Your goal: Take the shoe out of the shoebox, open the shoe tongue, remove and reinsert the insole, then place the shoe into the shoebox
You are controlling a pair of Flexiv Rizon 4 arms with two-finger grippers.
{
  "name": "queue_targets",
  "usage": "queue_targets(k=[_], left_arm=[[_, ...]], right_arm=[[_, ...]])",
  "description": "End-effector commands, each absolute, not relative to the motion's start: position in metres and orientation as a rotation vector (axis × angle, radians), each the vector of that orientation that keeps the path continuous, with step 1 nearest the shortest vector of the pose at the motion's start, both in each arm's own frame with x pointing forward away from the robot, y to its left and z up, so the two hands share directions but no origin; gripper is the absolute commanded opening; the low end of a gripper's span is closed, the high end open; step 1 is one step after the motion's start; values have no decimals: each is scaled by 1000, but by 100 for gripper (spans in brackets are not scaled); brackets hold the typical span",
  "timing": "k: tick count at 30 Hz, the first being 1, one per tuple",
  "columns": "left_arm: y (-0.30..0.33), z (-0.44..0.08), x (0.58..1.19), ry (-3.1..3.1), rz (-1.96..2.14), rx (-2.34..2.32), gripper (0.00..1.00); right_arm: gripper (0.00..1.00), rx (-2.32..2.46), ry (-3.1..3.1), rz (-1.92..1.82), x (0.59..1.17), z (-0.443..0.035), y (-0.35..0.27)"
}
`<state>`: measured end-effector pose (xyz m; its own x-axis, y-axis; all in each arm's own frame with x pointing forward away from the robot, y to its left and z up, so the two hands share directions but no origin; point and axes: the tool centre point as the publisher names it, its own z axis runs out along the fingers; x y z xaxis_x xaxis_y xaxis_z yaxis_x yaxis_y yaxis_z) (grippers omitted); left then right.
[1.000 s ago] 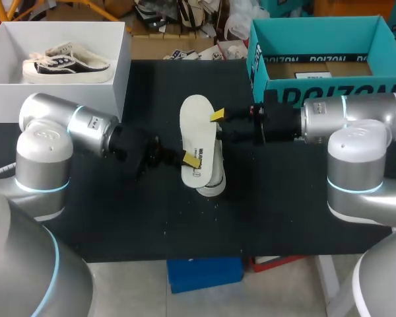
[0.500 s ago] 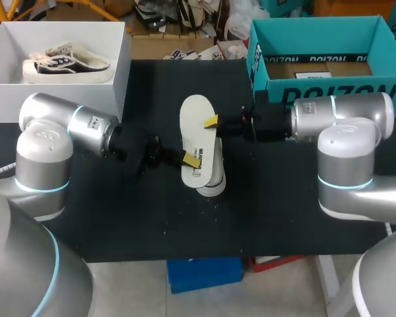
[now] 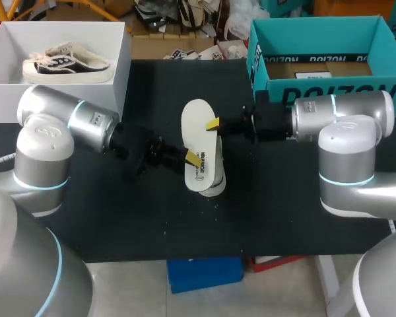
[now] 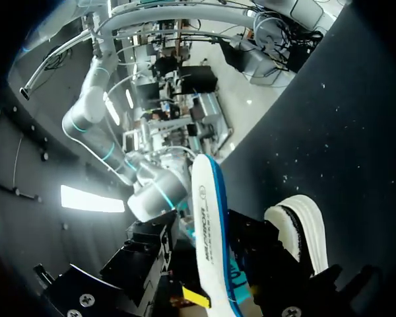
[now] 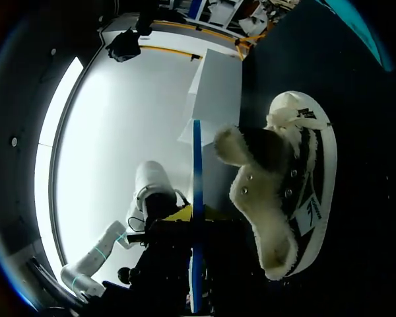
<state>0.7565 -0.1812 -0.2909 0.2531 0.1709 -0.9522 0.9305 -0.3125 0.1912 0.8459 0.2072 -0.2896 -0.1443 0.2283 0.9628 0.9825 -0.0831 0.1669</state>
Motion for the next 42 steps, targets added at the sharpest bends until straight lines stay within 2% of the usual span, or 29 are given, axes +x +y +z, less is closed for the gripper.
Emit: queue_targets(k=[1, 9, 16, 29, 34, 42], left_arm=[[-160, -265, 736, 1358, -877, 1872, 100], [-128, -242, 720, 1785, -537, 2074, 100], [-147, -212, 717, 1937, -156, 2311, 100], [-151, -208, 715, 1909, -149, 2348, 100], [-169, -223, 726, 2075, 48, 2388, 100], [-170, -237, 737, 2102, 78, 2339, 100]], right_arm=[[0, -1377, -1444, -1291, 846, -290, 209], [0, -1377, -1444, -1291, 846, -290, 209], [0, -1377, -1444, -1291, 846, -290, 209], [0, -1377, -1444, -1291, 846, -290, 209], [0, -1377, -1444, -1291, 846, -290, 209], [0, -1377, -1444, -1291, 846, -290, 209]])
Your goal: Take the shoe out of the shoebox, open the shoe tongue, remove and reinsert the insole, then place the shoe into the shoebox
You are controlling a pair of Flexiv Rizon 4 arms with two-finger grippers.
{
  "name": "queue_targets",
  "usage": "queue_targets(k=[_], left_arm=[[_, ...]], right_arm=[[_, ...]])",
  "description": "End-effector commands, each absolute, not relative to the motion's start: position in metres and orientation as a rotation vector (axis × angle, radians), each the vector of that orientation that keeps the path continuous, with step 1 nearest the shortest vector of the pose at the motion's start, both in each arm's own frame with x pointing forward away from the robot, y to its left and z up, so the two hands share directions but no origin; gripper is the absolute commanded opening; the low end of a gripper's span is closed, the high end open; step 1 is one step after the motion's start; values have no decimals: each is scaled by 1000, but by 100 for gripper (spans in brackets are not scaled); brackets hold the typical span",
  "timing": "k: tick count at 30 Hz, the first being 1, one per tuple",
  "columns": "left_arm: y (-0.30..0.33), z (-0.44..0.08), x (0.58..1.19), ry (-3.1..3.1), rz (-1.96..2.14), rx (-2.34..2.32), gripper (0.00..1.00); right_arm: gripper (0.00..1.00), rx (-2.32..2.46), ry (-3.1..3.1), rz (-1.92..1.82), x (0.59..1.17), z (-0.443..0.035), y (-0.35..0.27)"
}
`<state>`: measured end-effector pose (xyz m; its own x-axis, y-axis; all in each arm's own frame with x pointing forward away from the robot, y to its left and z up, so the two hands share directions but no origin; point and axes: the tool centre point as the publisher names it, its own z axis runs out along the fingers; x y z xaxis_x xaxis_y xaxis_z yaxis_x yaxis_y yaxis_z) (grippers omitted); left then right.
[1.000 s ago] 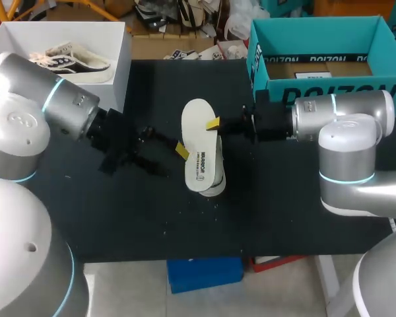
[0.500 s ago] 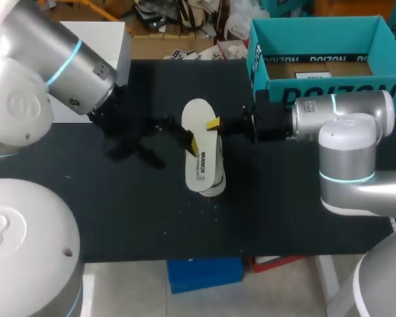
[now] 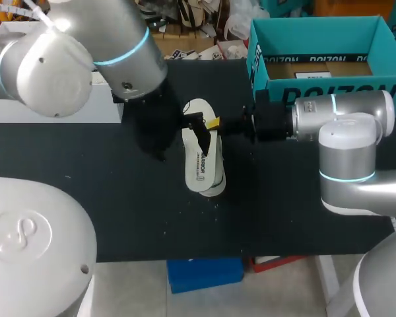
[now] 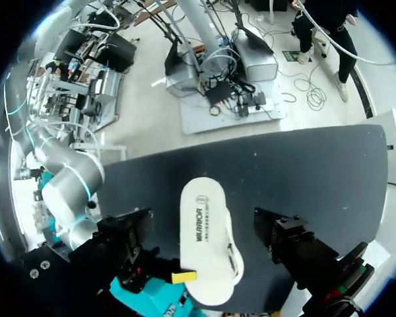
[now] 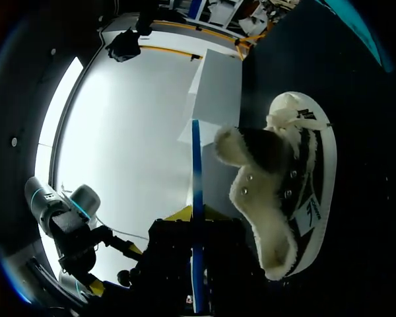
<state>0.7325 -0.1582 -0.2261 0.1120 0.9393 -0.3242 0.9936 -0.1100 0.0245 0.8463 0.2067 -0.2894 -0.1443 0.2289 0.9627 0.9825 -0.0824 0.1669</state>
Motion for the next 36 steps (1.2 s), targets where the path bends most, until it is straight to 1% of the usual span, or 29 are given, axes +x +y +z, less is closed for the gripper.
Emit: queue_targets(k=[1, 13, 25, 36], left_arm=[[-171, -240, 738, 2110, 98, 2337, 100], [-176, -256, 763, 1995, 29, 2304, 100], [-175, -252, 819, 1960, 3, 2270, 100], [-167, -237, 876, 1952, 52, 2233, 100]], right_arm=[[0, -1377, -1444, -1291, 846, -290, 209], [0, -1377, -1444, -1291, 846, -290, 209], [0, -1377, -1444, -1291, 846, -290, 209], [0, -1377, -1444, -1291, 846, -290, 209]])
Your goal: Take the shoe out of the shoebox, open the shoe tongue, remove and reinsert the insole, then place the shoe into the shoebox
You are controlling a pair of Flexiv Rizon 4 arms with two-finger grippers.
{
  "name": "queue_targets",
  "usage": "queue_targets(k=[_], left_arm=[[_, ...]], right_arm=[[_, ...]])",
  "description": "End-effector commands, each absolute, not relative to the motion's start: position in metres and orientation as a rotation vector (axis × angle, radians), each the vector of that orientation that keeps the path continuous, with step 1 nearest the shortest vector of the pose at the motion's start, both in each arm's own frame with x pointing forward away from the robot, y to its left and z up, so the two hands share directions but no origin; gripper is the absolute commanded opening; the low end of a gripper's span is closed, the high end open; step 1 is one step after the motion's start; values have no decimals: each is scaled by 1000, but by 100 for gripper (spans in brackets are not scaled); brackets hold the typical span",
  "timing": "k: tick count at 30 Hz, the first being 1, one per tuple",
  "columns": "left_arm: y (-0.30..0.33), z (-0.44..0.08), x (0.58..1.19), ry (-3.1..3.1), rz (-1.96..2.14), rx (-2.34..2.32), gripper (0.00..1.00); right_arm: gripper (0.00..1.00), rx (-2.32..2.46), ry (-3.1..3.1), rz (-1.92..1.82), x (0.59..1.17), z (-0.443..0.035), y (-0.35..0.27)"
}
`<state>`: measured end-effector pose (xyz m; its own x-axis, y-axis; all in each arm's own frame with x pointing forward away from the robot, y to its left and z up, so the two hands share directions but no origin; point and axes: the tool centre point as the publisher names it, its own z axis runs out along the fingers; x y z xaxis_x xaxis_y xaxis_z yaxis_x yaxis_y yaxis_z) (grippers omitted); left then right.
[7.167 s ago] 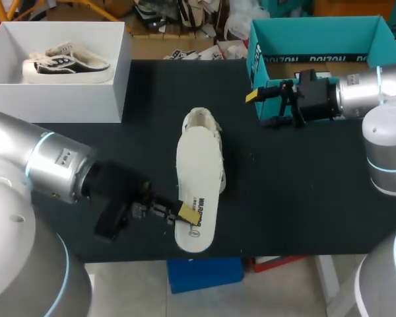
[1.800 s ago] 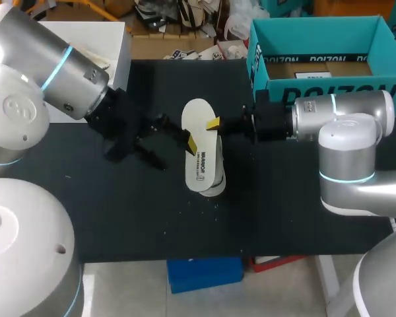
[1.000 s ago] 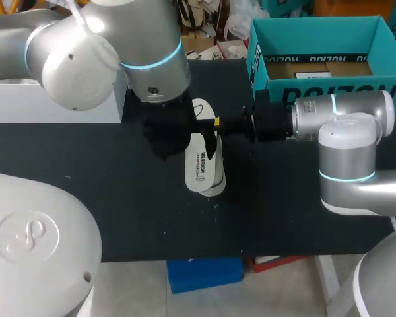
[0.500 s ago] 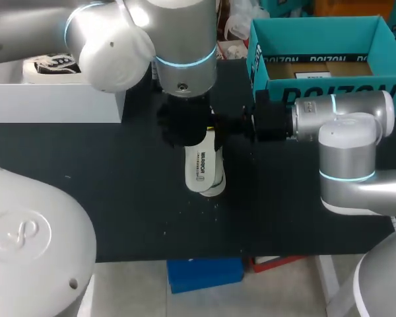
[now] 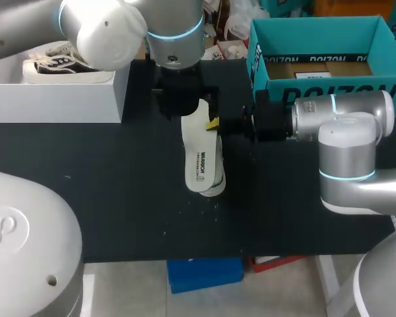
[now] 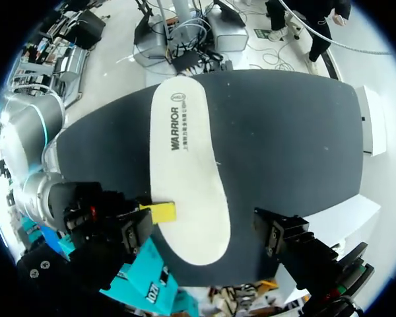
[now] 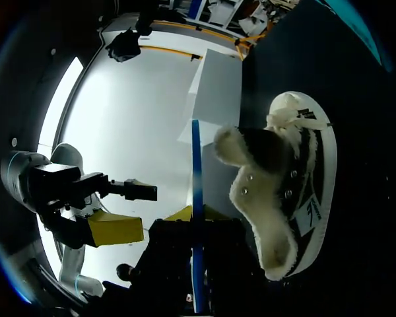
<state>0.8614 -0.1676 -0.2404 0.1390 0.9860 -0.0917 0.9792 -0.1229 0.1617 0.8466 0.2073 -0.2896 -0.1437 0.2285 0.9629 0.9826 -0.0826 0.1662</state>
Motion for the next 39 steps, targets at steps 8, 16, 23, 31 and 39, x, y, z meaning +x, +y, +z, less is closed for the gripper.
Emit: queue_targets(k=[8, 16, 23, 31, 39], left_arm=[[-161, -241, 911, 1990, 45, 2194, 100], [-161, -244, 936, 2007, 20, 2159, 100], [-163, -240, 949, 2036, 16, 2114, 100], [-167, -235, 920, 2017, 5, 2113, 100], [-159, -227, 875, 2013, 0, 2103, 100]], right_arm=[[0, -1377, -1444, -1291, 846, -290, 209], [0, -1377, -1444, -1291, 846, -290, 209], [0, -1377, -1444, -1291, 846, -290, 209], [0, -1377, -1444, -1291, 846, -290, 209], [0, -1377, -1444, -1291, 846, -290, 209]])
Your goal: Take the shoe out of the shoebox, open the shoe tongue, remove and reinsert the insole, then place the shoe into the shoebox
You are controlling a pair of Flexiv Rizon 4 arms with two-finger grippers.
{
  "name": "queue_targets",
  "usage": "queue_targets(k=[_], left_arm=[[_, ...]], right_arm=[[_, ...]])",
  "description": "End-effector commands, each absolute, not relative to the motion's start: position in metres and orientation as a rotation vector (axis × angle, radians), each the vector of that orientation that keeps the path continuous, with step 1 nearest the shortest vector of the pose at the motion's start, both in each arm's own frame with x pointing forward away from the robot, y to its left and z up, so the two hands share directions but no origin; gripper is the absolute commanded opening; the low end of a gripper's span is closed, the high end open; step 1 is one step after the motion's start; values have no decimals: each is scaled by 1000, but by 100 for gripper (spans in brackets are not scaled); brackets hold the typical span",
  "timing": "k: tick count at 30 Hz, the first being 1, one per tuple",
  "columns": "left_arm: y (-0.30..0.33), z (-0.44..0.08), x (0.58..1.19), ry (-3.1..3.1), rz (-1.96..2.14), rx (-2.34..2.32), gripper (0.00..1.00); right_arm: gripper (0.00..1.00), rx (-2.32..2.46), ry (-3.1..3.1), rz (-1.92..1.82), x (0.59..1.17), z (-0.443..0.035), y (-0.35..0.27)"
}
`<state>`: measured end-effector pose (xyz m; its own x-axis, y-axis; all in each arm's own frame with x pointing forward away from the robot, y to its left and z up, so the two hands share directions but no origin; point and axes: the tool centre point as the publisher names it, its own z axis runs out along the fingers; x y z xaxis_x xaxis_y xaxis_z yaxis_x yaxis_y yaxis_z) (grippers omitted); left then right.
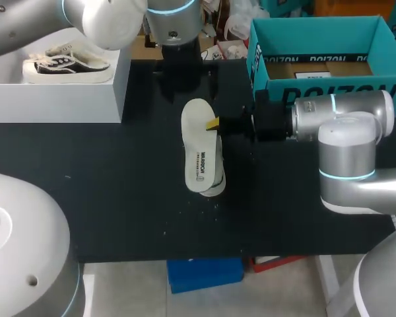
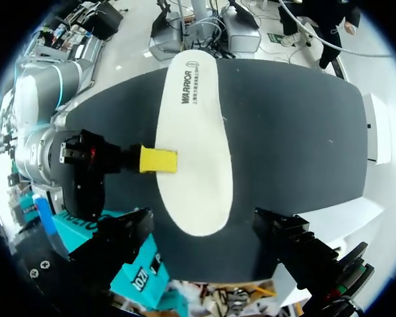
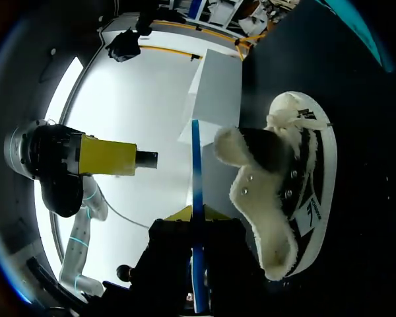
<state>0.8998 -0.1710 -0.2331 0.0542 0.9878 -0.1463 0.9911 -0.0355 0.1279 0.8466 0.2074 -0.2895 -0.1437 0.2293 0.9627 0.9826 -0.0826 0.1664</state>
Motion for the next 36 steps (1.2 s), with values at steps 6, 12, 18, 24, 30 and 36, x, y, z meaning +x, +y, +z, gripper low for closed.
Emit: queue_targets(k=[6, 12, 18, 24, 30, 36], left_arm=[[-153, -225, 843, 2020, 7, 2109, 100], [-153, -218, 817, 2021, 11, 2123, 100], [-156, -214, 790, 1968, -10, 2136, 100], [-154, -212, 763, 1927, -59, 2140, 100], [-151, -219, 746, 1875, -172, 2144, 100], [-129, -228, 747, 1574, -680, 1941, 100]], right_arm=[[0, -1377, -1444, -1291, 846, -290, 209], [0, -1377, -1444, -1291, 846, -290, 209], [0, -1377, -1444, -1291, 846, -290, 209], [0, -1377, -1444, -1291, 846, -290, 209], [0, -1377, -1444, -1291, 846, -290, 209], [0, -1377, -1444, -1291, 846, -290, 209]])
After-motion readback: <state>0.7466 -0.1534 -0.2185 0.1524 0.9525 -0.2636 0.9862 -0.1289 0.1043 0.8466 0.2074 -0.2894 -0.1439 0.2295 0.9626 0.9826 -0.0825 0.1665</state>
